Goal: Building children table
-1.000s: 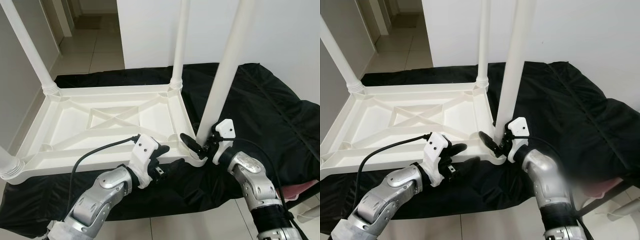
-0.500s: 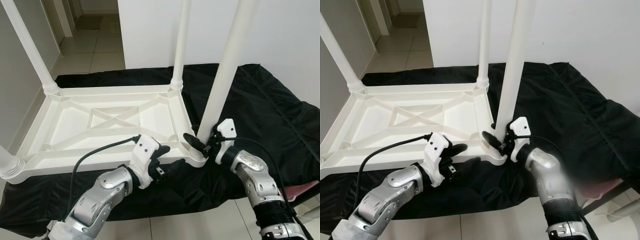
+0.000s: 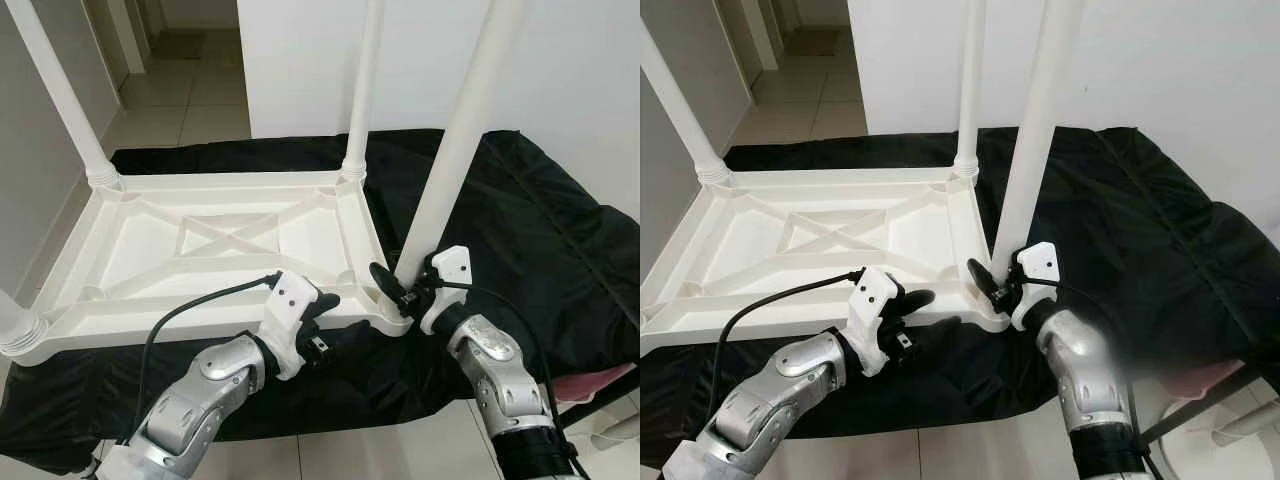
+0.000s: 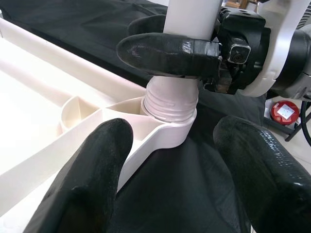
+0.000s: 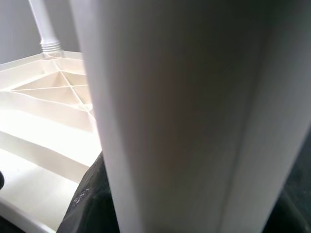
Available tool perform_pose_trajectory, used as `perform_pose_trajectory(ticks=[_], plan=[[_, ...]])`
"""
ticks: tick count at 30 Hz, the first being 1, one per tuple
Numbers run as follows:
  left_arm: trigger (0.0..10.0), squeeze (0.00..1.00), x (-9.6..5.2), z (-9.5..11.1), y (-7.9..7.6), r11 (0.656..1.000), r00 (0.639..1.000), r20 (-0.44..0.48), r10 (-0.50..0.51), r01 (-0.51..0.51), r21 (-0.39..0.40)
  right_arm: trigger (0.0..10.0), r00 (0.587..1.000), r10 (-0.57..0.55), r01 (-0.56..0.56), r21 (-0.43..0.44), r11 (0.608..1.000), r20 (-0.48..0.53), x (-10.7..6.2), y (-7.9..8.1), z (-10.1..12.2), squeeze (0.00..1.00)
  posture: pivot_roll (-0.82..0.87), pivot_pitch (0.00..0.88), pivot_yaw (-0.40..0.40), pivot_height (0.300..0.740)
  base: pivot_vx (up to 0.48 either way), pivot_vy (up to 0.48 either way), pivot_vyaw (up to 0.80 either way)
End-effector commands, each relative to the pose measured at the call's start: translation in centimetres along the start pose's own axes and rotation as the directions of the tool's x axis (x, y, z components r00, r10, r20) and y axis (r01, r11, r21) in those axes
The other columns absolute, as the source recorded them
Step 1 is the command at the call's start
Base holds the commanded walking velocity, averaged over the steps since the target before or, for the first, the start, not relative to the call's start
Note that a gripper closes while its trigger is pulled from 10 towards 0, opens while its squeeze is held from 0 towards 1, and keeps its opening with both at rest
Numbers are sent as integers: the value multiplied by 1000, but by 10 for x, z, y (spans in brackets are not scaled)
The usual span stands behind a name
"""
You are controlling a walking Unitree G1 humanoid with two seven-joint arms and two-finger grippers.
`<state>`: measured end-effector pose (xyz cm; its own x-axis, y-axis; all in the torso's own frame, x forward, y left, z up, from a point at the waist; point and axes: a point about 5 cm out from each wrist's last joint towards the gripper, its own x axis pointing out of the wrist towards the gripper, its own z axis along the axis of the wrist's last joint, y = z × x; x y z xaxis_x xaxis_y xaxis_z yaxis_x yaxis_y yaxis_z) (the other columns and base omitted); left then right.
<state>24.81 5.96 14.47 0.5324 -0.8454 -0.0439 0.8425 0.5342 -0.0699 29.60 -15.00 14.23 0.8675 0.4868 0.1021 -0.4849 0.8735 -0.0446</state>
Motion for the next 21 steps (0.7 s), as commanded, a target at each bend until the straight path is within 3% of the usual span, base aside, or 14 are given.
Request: perform_pose_trajectory(ticks=[1,8,10,13,15,21], plan=[[10000,0,-1,-4,-6,996,996,-18,-91,91,1,10000,999,-40,41,43,998,-12,-2,4,-4,0,-47,0,0,740,0,0,0],[10000,0,-1,-5,-6,995,995,-26,-99,99,5,10000,970,-239,241,35,970,-48,-4,13,-8,0,-48,0,-1,740,0,0,0],[10000,0,-1,-6,-6,995,995,-29,-99,99,6,10000,935,-346,349,22,937,-73,-8,18,-11,0,-44,0,-4,740,0,0,0],[10000,0,-2,-6,-6,995,995,-31,-99,99,5,10000,908,-412,415,23,909,-77,-10,23,-12,0,-46,0,-4,740,0,0,0],[10000,0,-2,-7,-7,995,994,-33,-100,100,4,10000,856,-511,516,54,855,-81,-12,33,-12,0,-42,0,-5,740,0,0,0],[10000,0,-2,-7,-9,994,993,-34,-109,109,-1,10000,856,-511,516,96,851,-73,-7,40,-8,0,-43,0,4,740,0,0,0]])
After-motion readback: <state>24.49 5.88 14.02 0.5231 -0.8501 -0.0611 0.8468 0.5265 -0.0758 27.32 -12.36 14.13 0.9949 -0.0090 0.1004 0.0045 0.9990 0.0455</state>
